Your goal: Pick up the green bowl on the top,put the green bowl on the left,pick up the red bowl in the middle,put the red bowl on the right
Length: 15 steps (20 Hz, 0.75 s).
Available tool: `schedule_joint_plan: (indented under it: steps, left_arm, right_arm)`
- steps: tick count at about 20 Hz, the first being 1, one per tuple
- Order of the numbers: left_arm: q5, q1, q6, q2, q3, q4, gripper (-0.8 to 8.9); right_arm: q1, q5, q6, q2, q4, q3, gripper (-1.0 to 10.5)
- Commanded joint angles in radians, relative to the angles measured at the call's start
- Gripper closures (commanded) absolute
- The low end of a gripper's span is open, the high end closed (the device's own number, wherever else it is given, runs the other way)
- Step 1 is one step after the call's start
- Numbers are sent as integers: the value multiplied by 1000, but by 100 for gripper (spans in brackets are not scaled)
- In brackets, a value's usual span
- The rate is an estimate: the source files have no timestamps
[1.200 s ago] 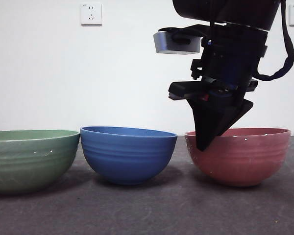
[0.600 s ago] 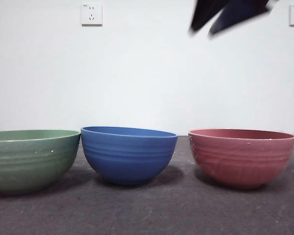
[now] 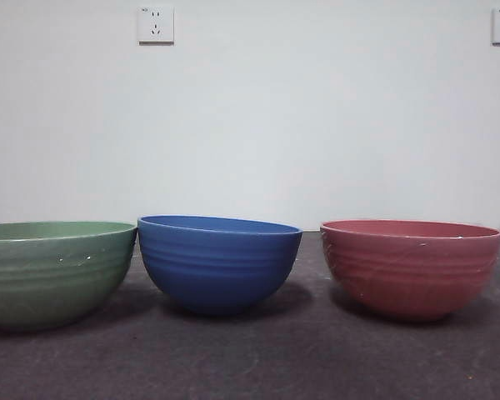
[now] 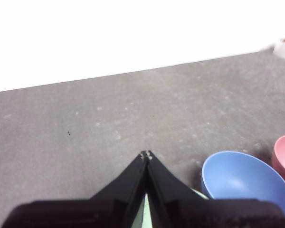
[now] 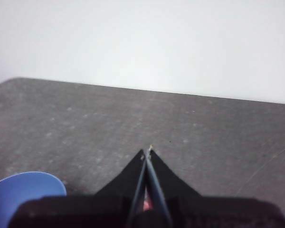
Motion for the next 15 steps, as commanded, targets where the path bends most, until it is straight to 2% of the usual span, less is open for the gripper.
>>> schedule_joint_plan:
  steps: [1, 4, 7, 15]
  left_arm:
    - [1, 1, -16, -83, -100, 49, 821]
    - [3, 1, -42, -118, -152, 50, 821]
    - [3, 1, -89, -107, -151, -46, 817]
    - [2, 1, -89, -93, -151, -221, 817]
  right_arm:
    - [-2, -1, 65, -53, 43, -80, 963]
    - [-3, 4, 69, -54, 26, -91, 962]
    - [-3, 6, 68, -45, -3, -91, 962]
    - [-3, -1, 68, -45, -94, -91, 945]
